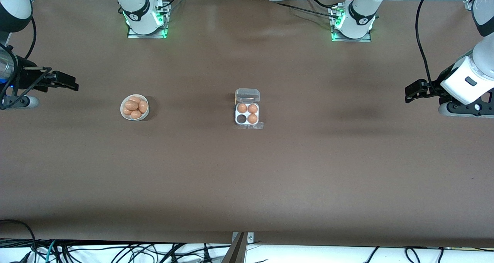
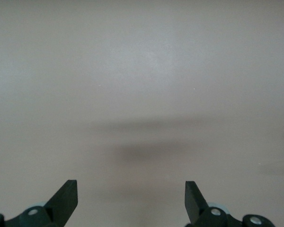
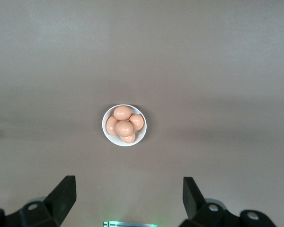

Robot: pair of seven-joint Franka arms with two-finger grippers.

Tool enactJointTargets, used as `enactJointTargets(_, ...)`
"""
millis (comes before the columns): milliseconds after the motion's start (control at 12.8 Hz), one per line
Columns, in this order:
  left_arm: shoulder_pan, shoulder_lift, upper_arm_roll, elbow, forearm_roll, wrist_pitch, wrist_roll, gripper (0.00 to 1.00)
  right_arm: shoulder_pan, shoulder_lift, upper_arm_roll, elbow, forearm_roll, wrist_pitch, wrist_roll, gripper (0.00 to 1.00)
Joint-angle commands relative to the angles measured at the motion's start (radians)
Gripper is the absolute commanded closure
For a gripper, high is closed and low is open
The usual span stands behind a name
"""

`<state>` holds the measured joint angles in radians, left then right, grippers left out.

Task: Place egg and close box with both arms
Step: 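Move the right gripper over the white bowl of eggs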

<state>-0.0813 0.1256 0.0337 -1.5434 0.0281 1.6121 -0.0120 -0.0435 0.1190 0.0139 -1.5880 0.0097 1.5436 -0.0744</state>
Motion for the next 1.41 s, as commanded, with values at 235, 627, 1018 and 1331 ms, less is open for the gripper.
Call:
enactJointTargets(235,0.021,0.012,0.003,0.04,-0.08,-0.008,0.012,0.0,0.007,0.001,-0.011,0.011,0.012,-0.016,-0.01,0.0)
enactJointTargets(627,0.029,0.012,0.003,0.059,-0.068,-0.008,0.015,0.0,0.013,-0.025,0.044,0.011,0.03,-0.026,0.16,0.0)
enactJointTargets(1018,0.029,0.012,0.003,0.059,-0.062,-0.008,0.017,0.0,0.011,-0.108,0.083,-0.093,0.032,-0.046,0.2,0.0)
enactJointTargets(1331,0.029,0.012,0.003,0.059,-0.06,-0.008,0.017,0.0,0.011,-0.183,0.057,-0.292,0.027,0.082,0.118,0.0)
